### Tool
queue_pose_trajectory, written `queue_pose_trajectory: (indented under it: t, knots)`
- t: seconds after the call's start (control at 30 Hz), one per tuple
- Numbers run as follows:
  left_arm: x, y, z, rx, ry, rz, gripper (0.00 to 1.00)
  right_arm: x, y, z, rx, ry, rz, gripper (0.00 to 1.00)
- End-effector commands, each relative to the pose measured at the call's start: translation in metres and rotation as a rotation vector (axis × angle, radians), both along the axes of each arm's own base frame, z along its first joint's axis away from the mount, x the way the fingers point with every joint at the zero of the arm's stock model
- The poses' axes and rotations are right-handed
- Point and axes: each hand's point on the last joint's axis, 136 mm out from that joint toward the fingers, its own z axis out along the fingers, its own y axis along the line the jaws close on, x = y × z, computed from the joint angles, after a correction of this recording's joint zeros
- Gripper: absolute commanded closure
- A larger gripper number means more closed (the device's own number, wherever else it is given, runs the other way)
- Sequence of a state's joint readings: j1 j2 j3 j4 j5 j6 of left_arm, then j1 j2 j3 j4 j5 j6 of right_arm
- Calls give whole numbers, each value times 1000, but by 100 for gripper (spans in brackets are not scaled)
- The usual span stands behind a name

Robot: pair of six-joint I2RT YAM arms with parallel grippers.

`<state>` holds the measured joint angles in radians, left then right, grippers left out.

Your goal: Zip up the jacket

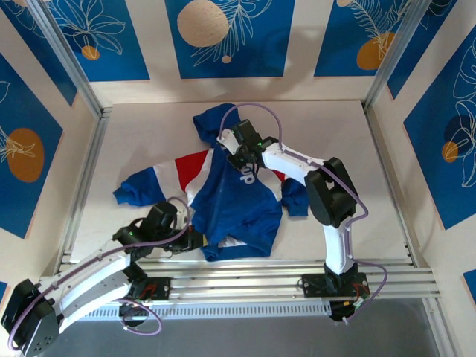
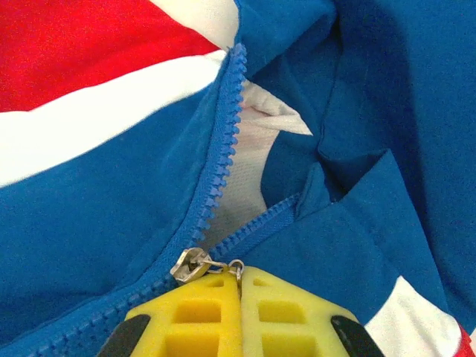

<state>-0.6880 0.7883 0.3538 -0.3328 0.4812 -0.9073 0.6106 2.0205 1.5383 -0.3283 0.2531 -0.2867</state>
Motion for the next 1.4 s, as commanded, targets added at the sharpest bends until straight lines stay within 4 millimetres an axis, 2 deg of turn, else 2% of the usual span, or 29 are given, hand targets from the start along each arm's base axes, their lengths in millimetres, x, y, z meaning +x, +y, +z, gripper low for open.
queue_pose_trajectory:
  t: [0.0,0.43,0.73,1.07,1.37]
  knots:
    - [-15,8,-14,31,88,-11,100,25,-1,15,24,-54,-22,100]
    - [-13,10,-17,29,97,6,100,53,-10,10,22,-41,-48,100]
    - [-10,11,-26,29,126,16,100,80,-15,10,32,-44,-61,100]
    - [9,3,-33,31,152,1,100,116,-15,11,59,-31,-60,100]
    - [30,-5,-41,49,164,-21,100,138,-19,18,106,-13,-104,100]
